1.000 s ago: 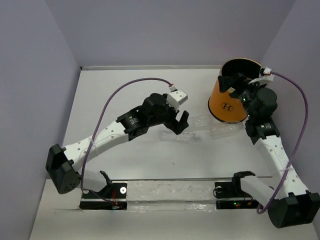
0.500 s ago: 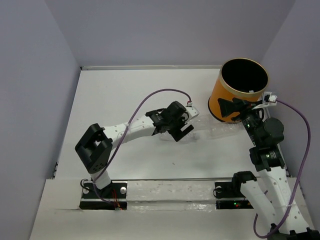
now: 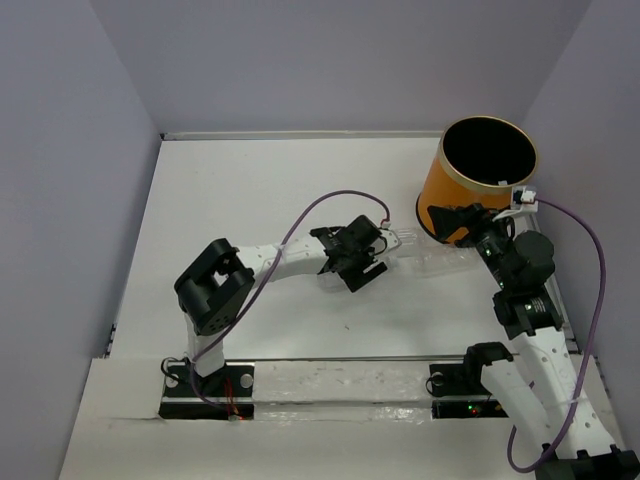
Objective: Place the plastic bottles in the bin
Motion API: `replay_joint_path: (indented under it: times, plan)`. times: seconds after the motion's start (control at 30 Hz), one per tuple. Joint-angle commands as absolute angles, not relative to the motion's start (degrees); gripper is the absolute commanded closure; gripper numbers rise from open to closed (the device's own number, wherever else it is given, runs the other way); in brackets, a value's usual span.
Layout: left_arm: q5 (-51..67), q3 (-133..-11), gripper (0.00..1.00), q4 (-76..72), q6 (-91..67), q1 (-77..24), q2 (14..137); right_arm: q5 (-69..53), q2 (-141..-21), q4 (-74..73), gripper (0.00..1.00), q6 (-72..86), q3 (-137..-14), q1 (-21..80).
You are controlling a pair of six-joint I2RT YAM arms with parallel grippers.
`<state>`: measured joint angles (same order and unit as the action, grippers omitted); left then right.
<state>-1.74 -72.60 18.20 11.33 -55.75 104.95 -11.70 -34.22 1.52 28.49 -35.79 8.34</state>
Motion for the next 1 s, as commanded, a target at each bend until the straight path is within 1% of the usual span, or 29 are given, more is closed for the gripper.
replay_joint_path:
  times: [0.0,0.03,0.13,0.23,0.27,0.3,0.43,0.57,0.77,0.87,0.97]
  plan:
    - [-1.1,-74.4,0.27,20.9,12.4,-56.0,105.6,-14.7,-32.4,2.4,0.05,29.8,-34.8,8.3]
    - [-0.8,-73.9,0.32,20.8,12.1,-56.3,105.1,-14.8,-31.9,1.6,0.05,29.8,-34.1,8.3]
    - [-0.4,-73.0,0.39,21.1,11.6,-57.1,103.8,-14.2,-30.7,0.2,0.04,29.4,-33.5,8.3]
    - [-0.5,-71.1,0.51,21.4,10.6,-58.3,102.2,-14.3,-30.2,-3.0,0.02,29.1,-33.0,8.3]
    - [-0.3,-69.3,0.6,21.5,9.3,-58.8,100.5,-14.6,-29.6,-4.0,0.01,29.1,-32.5,8.3]
    - [1.7,-68.9,0.64,21.5,8.4,-59.1,98.7,-14.8,-29.4,-4.7,0.0,29.0,-32.6,8.3]
    - [4.7,-67.3,0.65,20.3,6.1,-59.2,93.9,-15.7,-28.7,-7.1,0.0,28.8,-33.4,8.3]
    - [8.6,-67.1,0.67,16.7,3.9,-59.2,87.6,-19.8,-28.4,-9.5,0.0,28.9,-35.5,8.3]
    - [11.1,-67.9,0.69,8.4,0.4,-59.2,85.2,-24.2,-27.6,-11.3,0.0,30.5,-34.8,8.3]
    - [12.7,-68.3,0.7,4.5,-1.8,-59.2,85.4,-28.4,-28.3,-9.6,0.0,32.6,-33.8,8.3]
    - [13.5,-68.5,0.73,0.6,-3.0,-59.2,85.0,-34.2,-29.6,-3.4,0.0,35.8,-32.3,8.3]
